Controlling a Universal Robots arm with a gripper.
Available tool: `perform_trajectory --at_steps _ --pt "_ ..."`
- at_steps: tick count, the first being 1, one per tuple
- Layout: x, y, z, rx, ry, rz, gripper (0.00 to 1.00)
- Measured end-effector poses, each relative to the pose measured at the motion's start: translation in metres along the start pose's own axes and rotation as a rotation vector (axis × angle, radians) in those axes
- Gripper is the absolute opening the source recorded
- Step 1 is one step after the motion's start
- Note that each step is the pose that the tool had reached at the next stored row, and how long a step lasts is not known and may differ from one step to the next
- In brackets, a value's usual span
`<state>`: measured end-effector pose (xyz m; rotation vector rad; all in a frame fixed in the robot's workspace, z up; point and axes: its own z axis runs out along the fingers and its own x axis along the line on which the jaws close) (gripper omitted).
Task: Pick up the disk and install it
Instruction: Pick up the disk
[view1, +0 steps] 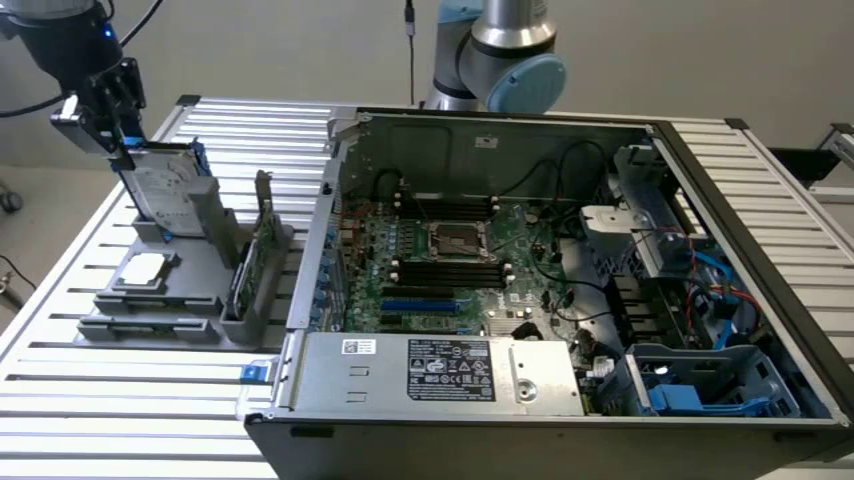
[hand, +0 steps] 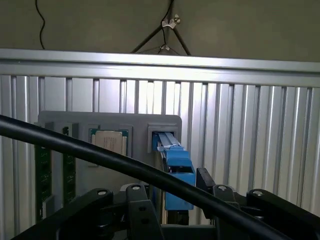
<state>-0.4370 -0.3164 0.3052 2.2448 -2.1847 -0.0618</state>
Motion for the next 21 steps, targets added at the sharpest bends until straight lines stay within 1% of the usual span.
perform_trajectory --at_steps 9,18,21 --pt "-0.002 0.0007 0.0073 -0.0007 0.0144 0.000 0.49" --pt "-0.004 0.0015 0.0117 -0.0009 0.0250 0.000 0.49" --pt "-0.005 0.0016 0.0132 -0.0008 0.0278 0.001 0.49"
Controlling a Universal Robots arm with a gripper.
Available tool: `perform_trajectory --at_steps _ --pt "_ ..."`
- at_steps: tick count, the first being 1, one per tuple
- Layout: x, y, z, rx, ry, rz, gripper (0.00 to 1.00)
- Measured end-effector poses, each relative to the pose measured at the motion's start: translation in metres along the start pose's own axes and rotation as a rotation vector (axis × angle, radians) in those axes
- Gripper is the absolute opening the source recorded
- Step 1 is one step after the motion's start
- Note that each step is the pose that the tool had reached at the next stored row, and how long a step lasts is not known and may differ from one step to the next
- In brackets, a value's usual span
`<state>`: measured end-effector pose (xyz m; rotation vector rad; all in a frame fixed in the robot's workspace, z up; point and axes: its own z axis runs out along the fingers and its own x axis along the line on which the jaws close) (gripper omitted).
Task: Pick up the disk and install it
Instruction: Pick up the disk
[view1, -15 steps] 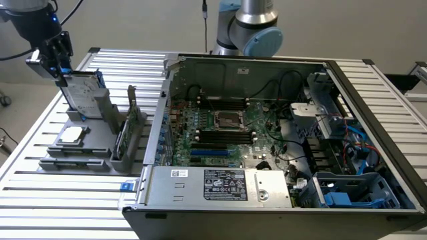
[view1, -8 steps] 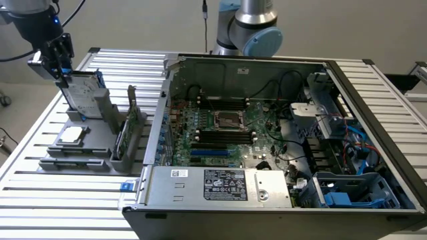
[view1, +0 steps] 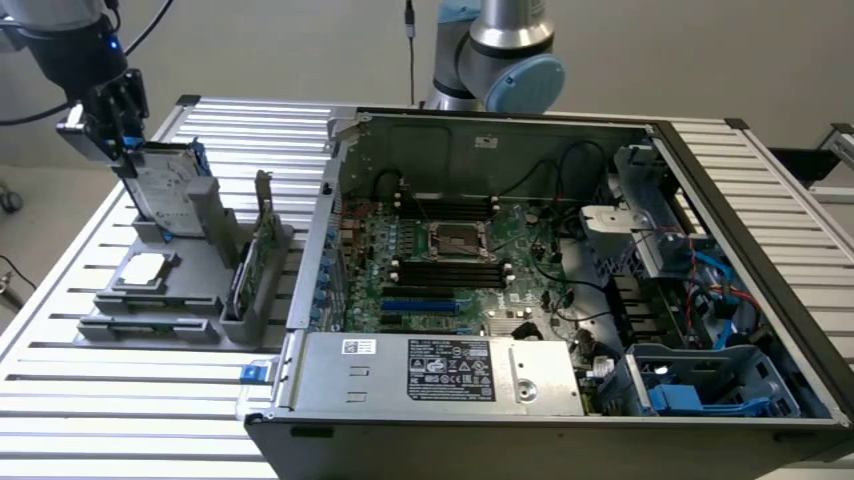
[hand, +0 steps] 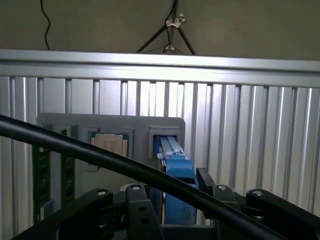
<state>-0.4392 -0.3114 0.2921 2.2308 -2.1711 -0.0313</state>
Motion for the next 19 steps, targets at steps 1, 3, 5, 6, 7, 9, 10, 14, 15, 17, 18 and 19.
perform_trajectory --at_steps 1,3,5,6,7,9,10,14,15,17,18,19 --pt "-0.0002 0.0000 0.0005 -0.0001 0.0009 0.000 0.49" --pt "-0.0005 -0.0001 0.0015 -0.0003 0.0032 0.000 0.49" --pt "-0.0008 -0.0001 0.0025 -0.0003 0.0057 0.000 0.49" --pt "-0.0010 -0.0001 0.0029 -0.0003 0.0067 0.000 0.49" --pt "-0.0011 -0.0001 0.0032 -0.0003 0.0078 0.000 0.49" --pt "-0.0011 -0.0001 0.0035 -0.0005 0.0088 0.000 0.46" --pt "-0.0012 -0.0001 0.0036 -0.0005 0.0089 0.000 0.46" --pt "-0.0013 0.0000 0.0039 -0.0005 0.0096 0.000 0.33" --pt "-0.0013 0.0000 0.0040 -0.0004 0.0098 0.000 0.33" --pt "-0.0013 0.0000 0.0041 -0.0004 0.0102 0.000 0.33" --pt "-0.0013 0.0000 0.0042 -0.0005 0.0102 0.000 0.33" --pt "-0.0013 0.0000 0.0042 -0.0004 0.0104 0.000 0.33"
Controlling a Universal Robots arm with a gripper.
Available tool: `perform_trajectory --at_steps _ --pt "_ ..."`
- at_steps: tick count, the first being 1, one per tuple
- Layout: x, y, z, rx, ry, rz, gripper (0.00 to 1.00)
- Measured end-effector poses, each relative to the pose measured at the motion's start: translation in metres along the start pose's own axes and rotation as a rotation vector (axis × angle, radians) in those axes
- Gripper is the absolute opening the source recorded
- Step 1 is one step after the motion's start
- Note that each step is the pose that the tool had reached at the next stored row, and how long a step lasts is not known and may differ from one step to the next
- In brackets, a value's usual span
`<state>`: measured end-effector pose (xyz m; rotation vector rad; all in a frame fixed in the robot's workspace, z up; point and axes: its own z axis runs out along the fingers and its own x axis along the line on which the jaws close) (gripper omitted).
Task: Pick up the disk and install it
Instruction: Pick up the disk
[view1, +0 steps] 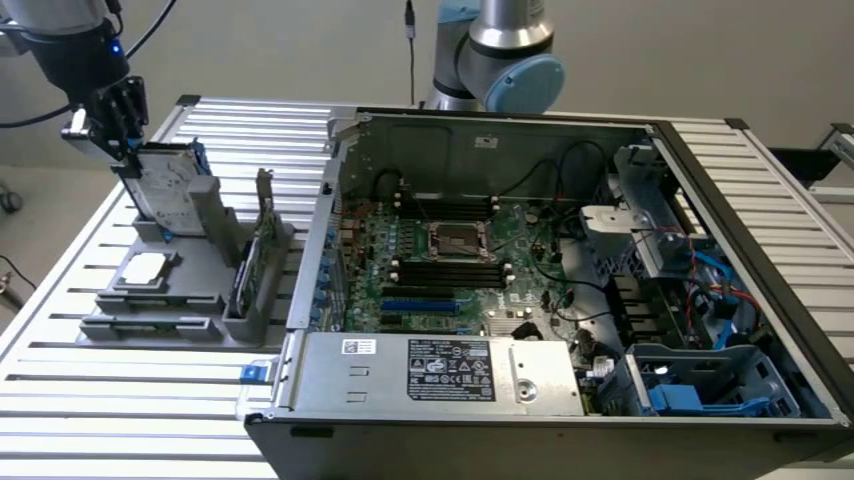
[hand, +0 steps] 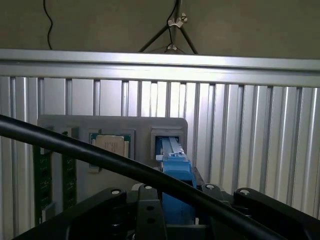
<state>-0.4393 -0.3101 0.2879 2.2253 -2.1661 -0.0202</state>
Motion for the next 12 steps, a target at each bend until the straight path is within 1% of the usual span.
perform_trajectory --at_steps 12 --pt "0.0000 0.0000 0.0001 0.0001 0.0003 0.000 0.33"
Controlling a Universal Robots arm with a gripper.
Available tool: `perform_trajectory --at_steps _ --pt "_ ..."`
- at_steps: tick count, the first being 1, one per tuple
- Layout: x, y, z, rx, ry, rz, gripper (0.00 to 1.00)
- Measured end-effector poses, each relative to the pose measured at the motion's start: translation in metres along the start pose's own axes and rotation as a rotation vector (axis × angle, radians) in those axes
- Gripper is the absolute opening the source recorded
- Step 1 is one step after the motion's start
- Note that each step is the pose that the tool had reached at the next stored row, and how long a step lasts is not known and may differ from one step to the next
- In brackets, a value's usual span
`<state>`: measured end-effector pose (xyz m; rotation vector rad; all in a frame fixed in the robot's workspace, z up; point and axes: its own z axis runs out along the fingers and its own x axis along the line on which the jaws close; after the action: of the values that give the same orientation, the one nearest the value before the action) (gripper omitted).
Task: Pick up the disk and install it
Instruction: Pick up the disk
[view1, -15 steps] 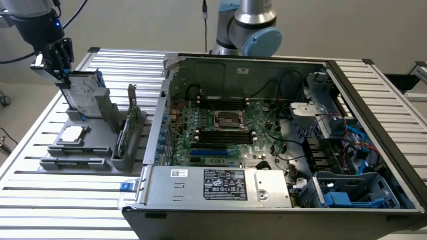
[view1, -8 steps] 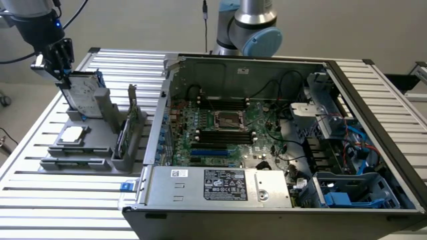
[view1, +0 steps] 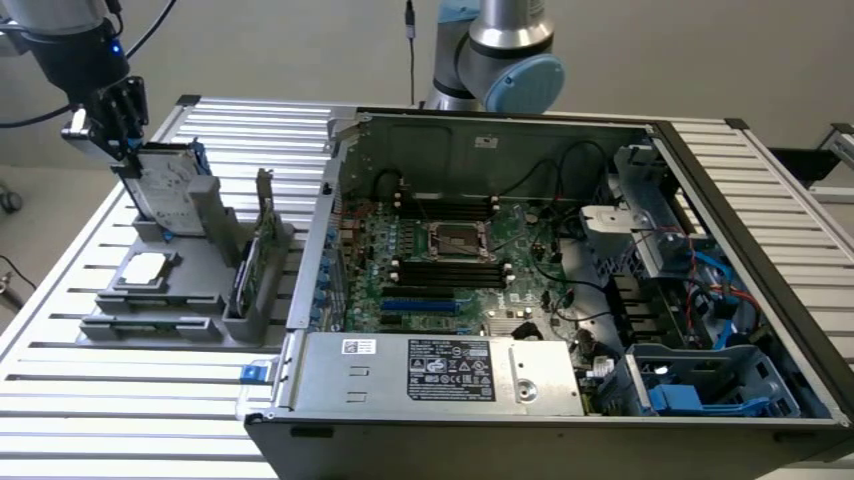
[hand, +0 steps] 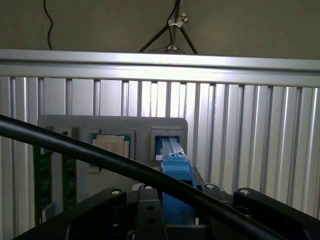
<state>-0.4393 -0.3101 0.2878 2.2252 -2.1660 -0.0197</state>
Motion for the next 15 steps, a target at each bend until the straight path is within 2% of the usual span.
perform_trajectory --at_steps 10,15 --pt "0.0000 0.0000 -0.0004 0.0001 -0.0001 0.000 0.33" --pt "0.0001 0.0004 -0.0100 0.0001 -0.0001 0.000 0.33"
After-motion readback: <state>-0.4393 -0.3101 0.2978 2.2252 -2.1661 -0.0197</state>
